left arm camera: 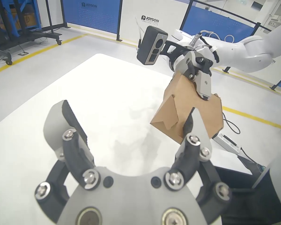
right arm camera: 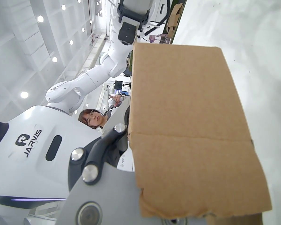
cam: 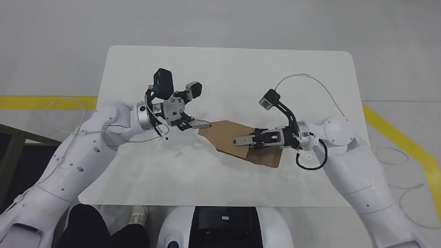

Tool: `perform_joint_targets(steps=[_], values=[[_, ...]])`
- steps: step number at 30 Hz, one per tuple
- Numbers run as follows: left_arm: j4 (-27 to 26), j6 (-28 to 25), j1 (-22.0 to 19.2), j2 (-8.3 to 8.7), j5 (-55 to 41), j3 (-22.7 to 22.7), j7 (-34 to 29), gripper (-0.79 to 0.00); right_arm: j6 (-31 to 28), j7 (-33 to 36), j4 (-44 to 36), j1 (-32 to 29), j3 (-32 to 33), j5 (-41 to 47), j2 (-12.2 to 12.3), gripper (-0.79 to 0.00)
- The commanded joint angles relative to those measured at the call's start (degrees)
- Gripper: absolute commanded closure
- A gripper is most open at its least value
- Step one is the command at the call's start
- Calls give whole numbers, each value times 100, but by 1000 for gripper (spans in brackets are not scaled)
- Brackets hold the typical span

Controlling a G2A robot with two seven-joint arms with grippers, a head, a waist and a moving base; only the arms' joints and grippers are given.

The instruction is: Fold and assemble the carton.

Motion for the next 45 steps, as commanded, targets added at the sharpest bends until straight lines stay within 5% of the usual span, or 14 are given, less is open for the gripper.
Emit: perform_joint_targets(steps=[1,26,45], values=[[-21,-5,22,-3,1,-41,-88,-785,-8,6,-15,-3,2,29,2,0],[271,-506,112,-210,-1361,-51,-875,-785,-101,81,-110,20,-47,431,-7,0],[282,-537,166,-348,-1458,-233,-1000,-785,-128,141,-158,31,-71,563,-10,0]])
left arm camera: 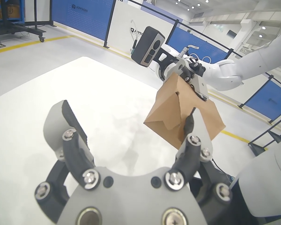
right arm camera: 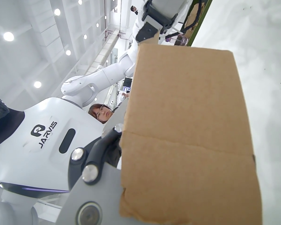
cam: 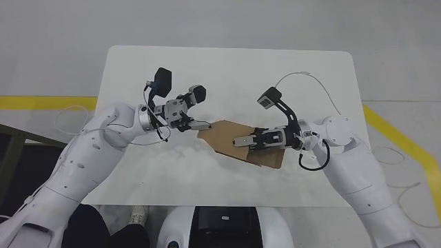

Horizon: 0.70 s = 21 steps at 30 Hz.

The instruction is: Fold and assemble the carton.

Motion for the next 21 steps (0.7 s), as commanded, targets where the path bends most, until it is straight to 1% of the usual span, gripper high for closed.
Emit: perform_joint_targets(steps=[1,8,17,21], values=[[22,7,-4,-20,-34,2,-17,-785,-5,3,-12,-2,0,2,1,0],[55,-24,-15,-77,-148,5,-119,-785,-19,19,-31,-3,5,23,4,0],[-90,-24,59,-112,-203,13,-214,-785,-39,-43,-40,-5,11,105,-2,0],[-112,-24,84,-126,-204,27,-248,-785,-76,-58,-41,-21,31,272,-10,0]])
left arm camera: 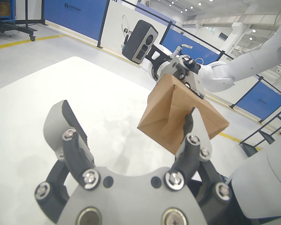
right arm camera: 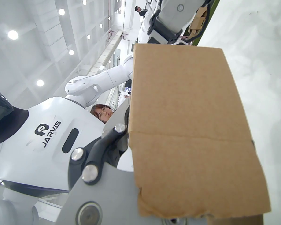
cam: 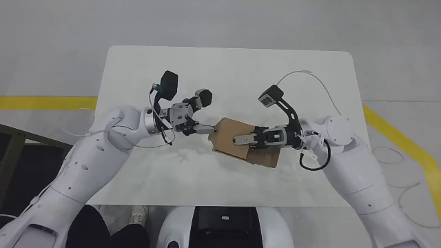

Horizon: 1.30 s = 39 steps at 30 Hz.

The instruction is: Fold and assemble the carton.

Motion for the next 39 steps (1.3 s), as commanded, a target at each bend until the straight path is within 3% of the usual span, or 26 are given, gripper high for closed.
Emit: perform_joint_targets(steps=[1,11,39], values=[[4,0,11,-7,-2,6,-11,-785,-18,30,5,-6,5,110,-5,0],[-2,0,13,-45,-53,47,-79,-785,-96,156,131,-16,-16,610,-48,0],[-55,0,-138,-162,-125,238,-134,-785,-89,242,177,15,-42,637,-96,0]])
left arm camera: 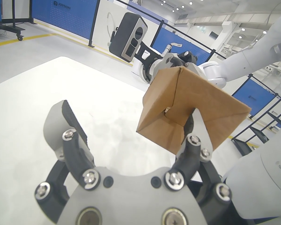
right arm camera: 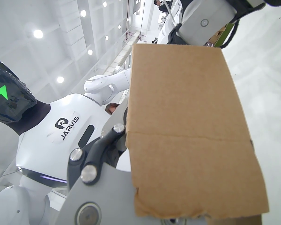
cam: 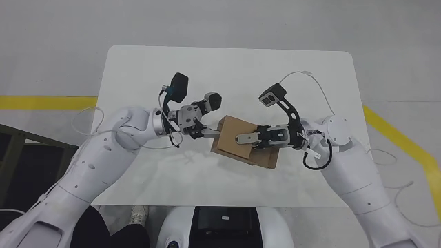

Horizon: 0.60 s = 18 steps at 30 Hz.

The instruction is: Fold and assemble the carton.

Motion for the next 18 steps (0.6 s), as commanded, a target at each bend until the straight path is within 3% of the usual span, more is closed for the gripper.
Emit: perform_joint_targets(steps=[1,18], values=[[6,0,-7,-6,13,7,5,-785,0,-1,-2,-2,0,-3,-3,0],[122,0,-53,-35,83,12,75,-785,16,8,32,-2,17,-98,-13,0]])
